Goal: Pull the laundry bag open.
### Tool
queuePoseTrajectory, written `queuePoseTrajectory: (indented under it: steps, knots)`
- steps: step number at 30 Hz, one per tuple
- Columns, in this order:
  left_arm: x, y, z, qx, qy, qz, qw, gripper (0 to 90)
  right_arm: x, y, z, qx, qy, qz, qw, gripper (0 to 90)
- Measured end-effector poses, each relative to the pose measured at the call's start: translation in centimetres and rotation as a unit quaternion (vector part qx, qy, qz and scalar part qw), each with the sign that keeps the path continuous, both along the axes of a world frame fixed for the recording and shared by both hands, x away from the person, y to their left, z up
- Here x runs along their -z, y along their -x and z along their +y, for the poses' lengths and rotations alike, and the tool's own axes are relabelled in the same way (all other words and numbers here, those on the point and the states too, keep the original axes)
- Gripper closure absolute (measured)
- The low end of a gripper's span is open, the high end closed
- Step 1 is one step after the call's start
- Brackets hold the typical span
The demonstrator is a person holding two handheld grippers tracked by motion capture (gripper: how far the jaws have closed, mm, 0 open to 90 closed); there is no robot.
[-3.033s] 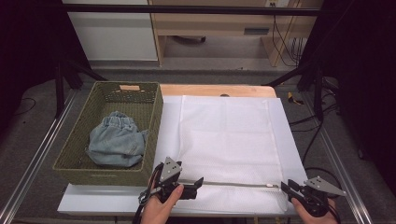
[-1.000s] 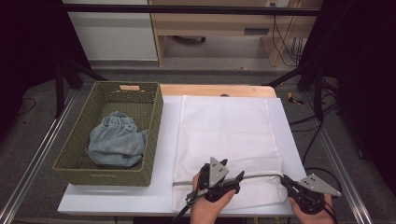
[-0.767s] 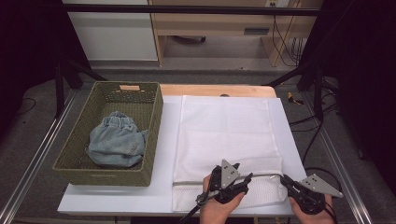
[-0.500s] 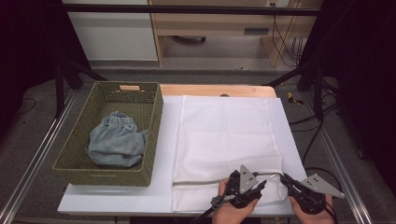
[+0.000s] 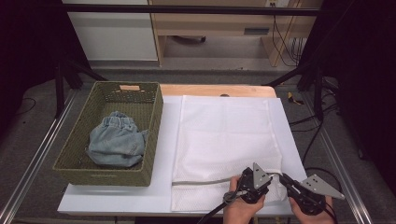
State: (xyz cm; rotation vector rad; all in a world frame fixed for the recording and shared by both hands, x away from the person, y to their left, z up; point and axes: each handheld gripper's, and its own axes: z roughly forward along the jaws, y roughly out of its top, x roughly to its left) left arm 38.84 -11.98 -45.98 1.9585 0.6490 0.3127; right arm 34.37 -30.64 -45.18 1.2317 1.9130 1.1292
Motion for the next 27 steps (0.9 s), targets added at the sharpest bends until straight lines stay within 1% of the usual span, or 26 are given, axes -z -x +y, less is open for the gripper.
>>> queuePoseTrajectory:
  steps: [1,3,8,9,13,16,17,18,19,21,25,26,27]
  knots:
    - [0.1,-0.1,-0.3,0.002,-0.007,-0.001,1.0,80.4,0.0,0.0,0.1,-0.001,0.0,-0.001,1.0,84.9]
    - [0.2,-0.2,-0.5,0.0,-0.009,-0.001,1.0,80.1,-0.1,0.0,0.2,-0.003,0.0,-0.001,1.0,85.0]
    - [0.2,-0.3,-0.7,-0.003,-0.006,-0.001,1.0,81.4,-0.1,0.1,0.3,-0.007,0.0,0.0,1.0,85.0]
    - [0.3,-0.3,-0.9,-0.004,-0.012,-0.005,0.9999,81.9,-0.1,0.2,0.3,-0.008,0.001,0.0,1.0,85.0]
    - [0.4,-0.3,-1.1,-0.01,-0.005,0.002,0.9999,83.7,0.0,0.2,0.4,-0.009,0.003,0.002,1.0,85.1]
    - [0.4,-0.2,-1.2,-0.01,-0.004,0.006,0.9999,85.4,0.0,0.3,0.4,-0.009,0.002,0.001,1.0,85.1]
    - [0.4,0.0,-1.4,-0.018,-0.004,0.007,0.9998,86.1,0.0,0.3,0.4,-0.008,0.003,0.002,1.0,85.0]
    - [0.4,0.0,-1.4,-0.018,-0.004,0.007,0.9998,86.3,0.0,0.3,0.4,-0.008,0.003,0.002,1.0,85.0]
    - [0.5,0.1,-1.4,-0.026,0.006,0.013,0.9996,86.3,0.0,0.3,0.3,-0.006,0.002,0.003,1.0,85.0]
    - [0.5,0.4,-1.4,-0.034,0.011,0.017,0.9992,86.4,0.0,0.3,0.3,-0.003,-0.003,0.003,1.0,85.0]
    - [0.5,0.9,-1.3,-0.055,0.026,0.023,0.9979,86.5,-0.1,0.4,0.5,0.001,-0.003,0.009,1.0,85.0]
    - [0.5,0.9,-1.3,-0.055,0.026,0.023,0.9979,86.6,-0.1,0.4,0.5,0.001,-0.003,0.009,1.0,85.0]
    - [0.6,1.1,-1.1,-0.064,0.033,0.031,0.9969,86.6,-0.2,0.3,0.6,0.004,0.001,0.011,0.9999,85.2]
